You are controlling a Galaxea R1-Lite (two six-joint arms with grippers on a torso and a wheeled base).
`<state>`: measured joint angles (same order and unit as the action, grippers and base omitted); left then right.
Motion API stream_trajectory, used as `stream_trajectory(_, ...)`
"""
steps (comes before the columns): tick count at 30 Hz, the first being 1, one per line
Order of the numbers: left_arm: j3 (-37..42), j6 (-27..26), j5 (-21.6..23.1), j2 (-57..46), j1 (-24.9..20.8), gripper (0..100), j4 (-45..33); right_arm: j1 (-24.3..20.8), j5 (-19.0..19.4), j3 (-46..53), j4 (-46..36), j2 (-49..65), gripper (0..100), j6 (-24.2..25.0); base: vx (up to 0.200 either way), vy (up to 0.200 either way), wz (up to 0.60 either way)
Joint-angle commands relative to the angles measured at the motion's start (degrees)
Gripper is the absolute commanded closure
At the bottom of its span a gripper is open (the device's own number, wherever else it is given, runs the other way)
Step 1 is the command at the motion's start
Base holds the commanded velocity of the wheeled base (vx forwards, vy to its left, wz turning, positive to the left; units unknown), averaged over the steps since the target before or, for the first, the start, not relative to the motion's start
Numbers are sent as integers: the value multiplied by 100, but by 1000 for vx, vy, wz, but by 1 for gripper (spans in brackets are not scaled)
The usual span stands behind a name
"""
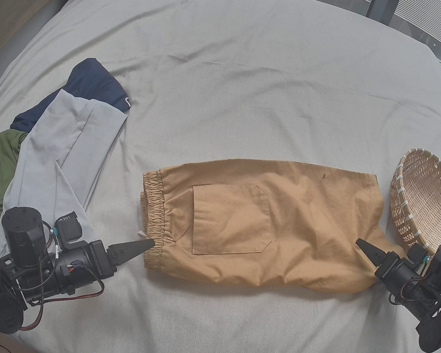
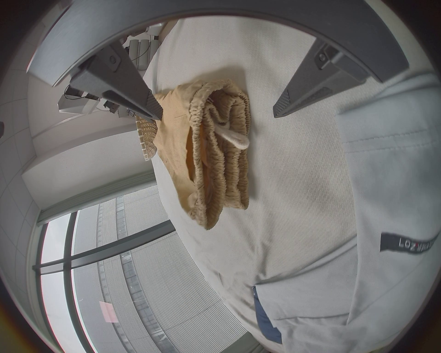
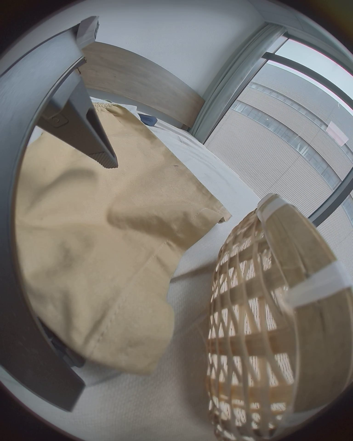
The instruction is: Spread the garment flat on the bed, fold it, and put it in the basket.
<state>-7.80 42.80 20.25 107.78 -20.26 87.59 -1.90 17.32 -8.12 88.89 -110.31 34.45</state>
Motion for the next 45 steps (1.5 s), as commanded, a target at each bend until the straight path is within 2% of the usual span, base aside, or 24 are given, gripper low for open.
stream_trajectory(1, -2, 0, 5, 253, -39, 0, 30, -12, -10, 232, -48, 265, 0, 9, 0, 0, 0)
stream_trajectory(11, -213, -9, -3, 402, -224, 0, 56, 6, -36, 812, -92, 1398, 0, 27, 0, 0, 0)
stream_trajectory(16, -529, 9, -3, 428, -294, 0, 74, 93, -45, 812, -127, 2198, 0, 378, 0, 0, 0)
stream_trajectory(19, -626, 9, -3, 446, -303, 0, 74, 102, -45, 812, -276, 2392, 0, 387, 0, 0, 0)
stream_trajectory(27, -1004, 9, 5, 780, -312, 0, 74, 199, -10, 812, -1524, 3833, 0, 396, 0, 0, 0)
stream_trajectory(36, -1496, 9, -3, 1017, -391, 0, 74, 304, 43, 812, -2236, 5099, 0, 536, 0, 0, 0)
stream_trajectory(39, -1654, 18, 5, 1140, -408, 0, 74, 313, 193, 812, -2544, 5441, 0, 563, 0, 0, 0)
stream_trajectory(45, -1786, 35, -12, 1237, -452, 0, 74, 296, 236, 759, -3115, 5907, 0, 563, 0, 0, 0)
